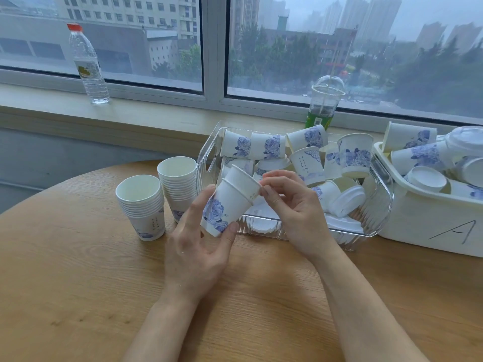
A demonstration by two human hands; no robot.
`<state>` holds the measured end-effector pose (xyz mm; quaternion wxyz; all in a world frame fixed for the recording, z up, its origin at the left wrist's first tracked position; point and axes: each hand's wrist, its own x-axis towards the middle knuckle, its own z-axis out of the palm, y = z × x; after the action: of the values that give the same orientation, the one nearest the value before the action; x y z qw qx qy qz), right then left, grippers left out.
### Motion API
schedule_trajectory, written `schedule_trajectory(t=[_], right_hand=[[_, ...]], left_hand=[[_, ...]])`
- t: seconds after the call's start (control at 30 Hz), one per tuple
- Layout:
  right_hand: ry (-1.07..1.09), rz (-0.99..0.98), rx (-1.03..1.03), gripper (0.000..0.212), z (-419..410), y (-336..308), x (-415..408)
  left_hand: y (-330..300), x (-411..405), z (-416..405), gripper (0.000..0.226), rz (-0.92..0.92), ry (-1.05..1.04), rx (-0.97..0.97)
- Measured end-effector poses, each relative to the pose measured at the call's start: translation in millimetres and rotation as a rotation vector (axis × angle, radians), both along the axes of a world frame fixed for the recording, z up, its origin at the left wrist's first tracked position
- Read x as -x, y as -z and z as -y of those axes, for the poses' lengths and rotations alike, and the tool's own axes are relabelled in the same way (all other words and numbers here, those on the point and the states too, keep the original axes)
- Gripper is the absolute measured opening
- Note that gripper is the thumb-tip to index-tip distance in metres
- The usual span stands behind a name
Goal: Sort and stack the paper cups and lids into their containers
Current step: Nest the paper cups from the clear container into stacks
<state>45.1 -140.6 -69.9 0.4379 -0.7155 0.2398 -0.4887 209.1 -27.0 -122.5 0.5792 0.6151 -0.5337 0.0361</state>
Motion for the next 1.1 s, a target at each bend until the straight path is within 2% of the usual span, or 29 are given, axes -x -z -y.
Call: schedule_trajectory(t=[0.13, 0.3, 0.57, 0.63, 0.77, 0.83, 0.97, 1.1], right_hand=[[-0.010, -0.094, -0.007, 0.014, -2.8, 2.3, -1.2], [-0.049, -0.099, -0.044, 0.012, -4.8, 1.8, 0.8], [-0.052, -0.165, -0.027, 0.009, -9.9, -1.6, 4.7], [0.029, -0.215, 0.012, 0.007, -13.1, -4.9, 10.6], [0.493, -0.365, 0.211, 0.016, -9.9, -7.1, 30.3], [0.632, -0.394, 0.237, 0.023, -9.0, -9.0, 42.6], [0.806, -0.516, 0.224, 0.034, -7.3, -8.3, 64.1], [0.804, -0.764, 0.179, 0.054, -7.2, -7.6, 67.1]], left_hand=[[-1.8, 1.4, -0.8, 0.067, -0.005, 0.007, 0.006], [-1.1, 1.8, -1.9, 0.074, -0.006, 0.023, 0.022], [-1.5, 8.5, -3.7, 0.085, 0.012, 0.189, -0.104], [0.1, 10.9, -3.4, 0.080, 0.000, 0.178, -0.115], [4.8, 13.9, -1.7, 0.072, -0.001, 0.234, -0.152], [6.6, 14.0, -0.9, 0.074, 0.009, 0.238, -0.168], [6.7, 16.2, -2.0, 0.079, 0.019, 0.240, -0.160], [5.8, 17.2, -1.9, 0.083, 0.030, 0.240, -0.165]])
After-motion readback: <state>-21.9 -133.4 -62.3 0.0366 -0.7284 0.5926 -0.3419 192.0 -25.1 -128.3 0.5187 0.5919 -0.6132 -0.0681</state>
